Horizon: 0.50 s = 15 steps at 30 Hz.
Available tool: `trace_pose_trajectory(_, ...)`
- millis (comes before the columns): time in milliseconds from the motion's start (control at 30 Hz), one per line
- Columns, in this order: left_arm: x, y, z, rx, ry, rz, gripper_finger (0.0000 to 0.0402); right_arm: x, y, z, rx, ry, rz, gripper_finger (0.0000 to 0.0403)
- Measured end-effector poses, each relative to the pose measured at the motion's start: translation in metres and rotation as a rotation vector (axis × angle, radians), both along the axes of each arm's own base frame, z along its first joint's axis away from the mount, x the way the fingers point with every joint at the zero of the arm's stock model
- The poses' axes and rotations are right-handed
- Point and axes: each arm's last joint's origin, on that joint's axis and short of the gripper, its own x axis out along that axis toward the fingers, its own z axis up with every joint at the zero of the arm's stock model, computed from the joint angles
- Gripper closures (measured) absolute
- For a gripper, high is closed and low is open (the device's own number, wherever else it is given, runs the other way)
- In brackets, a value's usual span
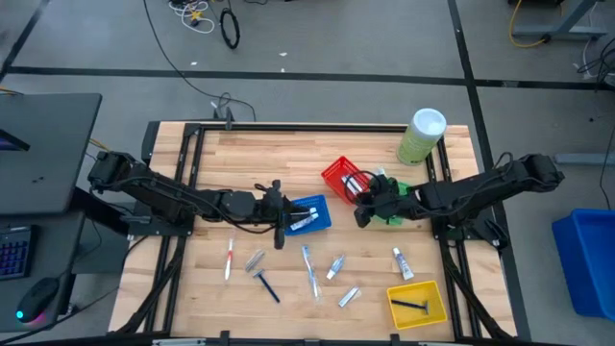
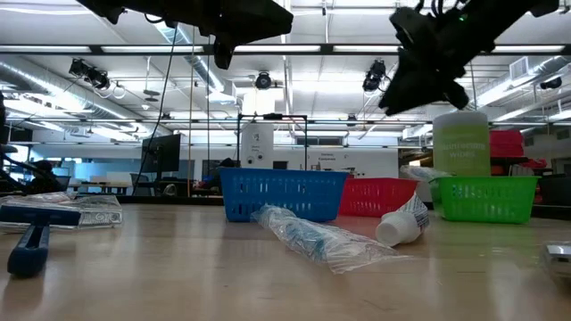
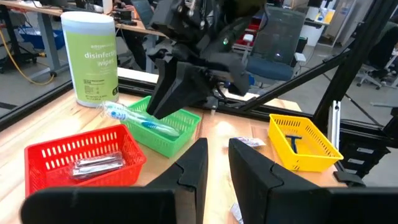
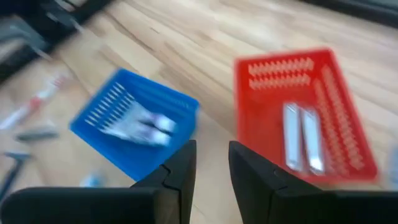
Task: Pick & Place Travel size toiletries
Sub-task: Put the blue razor into the yellow bin
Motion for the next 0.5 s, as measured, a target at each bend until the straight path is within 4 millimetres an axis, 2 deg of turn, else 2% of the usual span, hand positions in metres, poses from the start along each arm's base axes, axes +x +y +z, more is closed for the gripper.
trace_pose_trajectory(200,-0.001,-0.002,-0.004,0.002,0.044,-0.048,0.0331,0.016,0.012,-0.002,-0.069,-0.06,0.106,0.0303)
trace_pose_trajectory(333,-0.002,-0.013,-0.005,-0.023,0.054,-0.243,0.0331,0.028,0.019,-0.006,-0.143,-0.077,0.187,0.0303)
trace_pose_trajectory(500,-0.009,-0.037,-0.006,0.006,0.073,-0.503,0.0331,0.043,0.023,-0.012,-0.187,-0.134,0.221,0.0302)
